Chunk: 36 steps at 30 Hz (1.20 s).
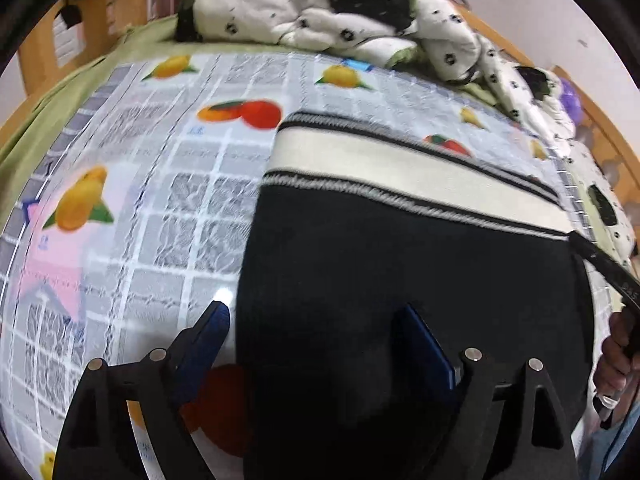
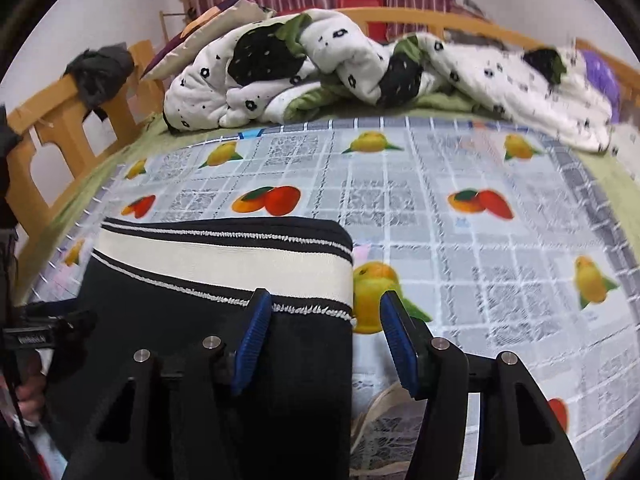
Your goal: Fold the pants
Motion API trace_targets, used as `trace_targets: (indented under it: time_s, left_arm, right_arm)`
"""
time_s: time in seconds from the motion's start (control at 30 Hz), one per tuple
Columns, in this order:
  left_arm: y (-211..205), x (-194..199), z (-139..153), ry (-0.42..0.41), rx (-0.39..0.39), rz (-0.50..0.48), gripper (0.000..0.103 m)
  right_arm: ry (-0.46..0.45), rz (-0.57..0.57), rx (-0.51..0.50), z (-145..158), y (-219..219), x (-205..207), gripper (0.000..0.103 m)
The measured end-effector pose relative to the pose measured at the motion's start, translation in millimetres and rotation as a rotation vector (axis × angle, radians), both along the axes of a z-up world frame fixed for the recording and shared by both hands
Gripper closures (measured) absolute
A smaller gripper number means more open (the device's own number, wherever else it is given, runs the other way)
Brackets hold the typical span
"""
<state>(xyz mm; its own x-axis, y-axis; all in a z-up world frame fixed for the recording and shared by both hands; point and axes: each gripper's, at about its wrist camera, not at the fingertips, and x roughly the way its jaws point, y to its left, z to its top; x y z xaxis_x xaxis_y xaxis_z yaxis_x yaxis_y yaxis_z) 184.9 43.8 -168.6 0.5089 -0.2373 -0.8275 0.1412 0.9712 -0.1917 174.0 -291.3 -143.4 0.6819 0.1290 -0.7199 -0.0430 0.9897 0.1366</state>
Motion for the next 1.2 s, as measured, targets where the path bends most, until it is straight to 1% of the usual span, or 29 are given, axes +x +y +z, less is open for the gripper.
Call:
trace_targets:
  time_s: [0.07, 0.1, 0.17, 0.2, 0.23, 0.27, 0.3, 0.33, 0.37, 0.43, 0.47, 0.6, 0.7, 0.77, 0.8, 0.83, 0.87, 0.93, 1.0, 1.1, 1.13, 1.17, 1.2]
  left_arm:
    - [2.7, 0.4, 4.7, -0.038, -0.003, 0.004, 0.017]
    - [3.9, 1.8, 5.9, -0.047, -0.022, -0.006, 0.017]
    - [7.0, 7.6, 5.4, -0.037, -0.07, -0.02, 0.023]
    - [8.7, 11.4, 4.1, -0.03, -0.078, -0.01, 0.026]
    - [10.8, 15.4, 1.5, -0.02, -0.082, -0.001, 0.035]
    - [12.7, 20.3, -1.9, -0.001, -0.092, 0.003, 0.037]
    - [14.6, 20.3, -2.9, 0.005, -0.115, 0.006, 0.038]
    - [18.2, 23.2, -3.8, 0.008, -0.147, 0.014, 0.041]
    - [19.8, 24.2, -3.9, 0.009, -0.165, 0.021, 0.043]
    - [23.2, 28.3, -2.3, 0.005, -0.194, 0.036, 0.05]
    - [23.2, 29.4, -1.3, 0.0, -0.196, 0.039, 0.051]
    - [20.0, 43.8, 6.3, -0.029, -0.168, 0.049, 0.055]
    - [14.6, 56.1, 10.6, -0.046, -0.119, 0.045, 0.054]
    - [15.4, 56.6, 11.1, -0.04, -0.098, 0.049, 0.049]
    - [17.5, 54.8, 12.8, -0.048, -0.089, 0.057, 0.045]
    - [19.5, 51.7, 16.3, -0.068, -0.067, 0.075, 0.043]
    - [21.2, 47.3, 23.1, -0.109, -0.029, 0.102, 0.043]
    - [21.2, 45.6, 35.0, -0.172, 0.002, 0.117, 0.042]
    - [16.2, 51.2, 43.8, -0.203, -0.012, 0.09, 0.043]
    - [-1.9, 67.9, 47.7, -0.219, 0.019, 0.018, 0.043]
    - [-8.3, 72.8, 44.4, -0.212, 0.031, -0.005, 0.043]
    - [-15.0, 79.9, 35.1, -0.186, 0.065, -0.018, 0.043]
    - [-19.7, 81.7, 27.5, -0.176, 0.099, -0.009, 0.042]
  right_arm:
    - [0.016, 0.006, 0.026, -0.3, -2.0, 1.1, 0.046]
    - [0.02, 0.008, 0.032, -0.6, -2.2, 1.5, 0.046]
    - [0.048, 0.017, 0.062, -1.5, -2.9, 1.6, 0.046]
    - [0.087, 0.04, 0.088, -2.6, -2.1, 2.5, 0.046]
    - [0.116, 0.062, 0.092, -4.8, 0.0, 3.6, 0.048]
    - [0.126, 0.077, 0.087, -7.6, 2.2, 3.1, 0.048]
    - [0.115, 0.075, 0.083, -9.1, 3.0, 2.0, 0.048]
    - [0.115, 0.074, 0.093, -12.8, 3.9, 3.2, 0.048]
    - [0.115, 0.068, 0.104, -15.5, 4.5, 4.6, 0.048]
    - [0.102, 0.066, 0.112, -18.1, 7.2, 8.7, 0.049]
    - [0.093, 0.071, 0.108, -18.1, 9.2, 10.5, 0.05]
    - [0.087, 0.067, 0.115, -17.9, 13.2, 22.3, 0.05]
    - [0.081, 0.069, 0.109, -17.1, 14.3, 32.1, 0.05]
    - [0.068, 0.079, 0.097, -16.0, 15.4, 38.6, 0.048]
    - [0.069, 0.085, 0.099, -14.6, 14.7, 41.6, 0.047]
    - [0.07, 0.083, 0.103, -12.2, 13.9, 42.7, 0.048]
    - [0.057, 0.077, 0.101, -7.5, 13.0, 42.7, 0.049]
    - [0.008, 0.06, 0.068, 2.0, 13.6, 41.0, 0.05]
    - [-0.03, 0.055, 0.041, 8.4, 16.4, 46.2, 0.052]
    - [-0.036, 0.032, 0.037, 8.9, 16.5, 63.6, 0.06]
    - [-0.027, 0.026, 0.03, 6.6, 16.2, 68.2, 0.064]
    - [-0.005, 0.023, 0.008, 1.6, 17.2, 74.4, 0.066]
    - [0.016, 0.022, -0.017, -5.4, 17.4, 79.1, 0.066]
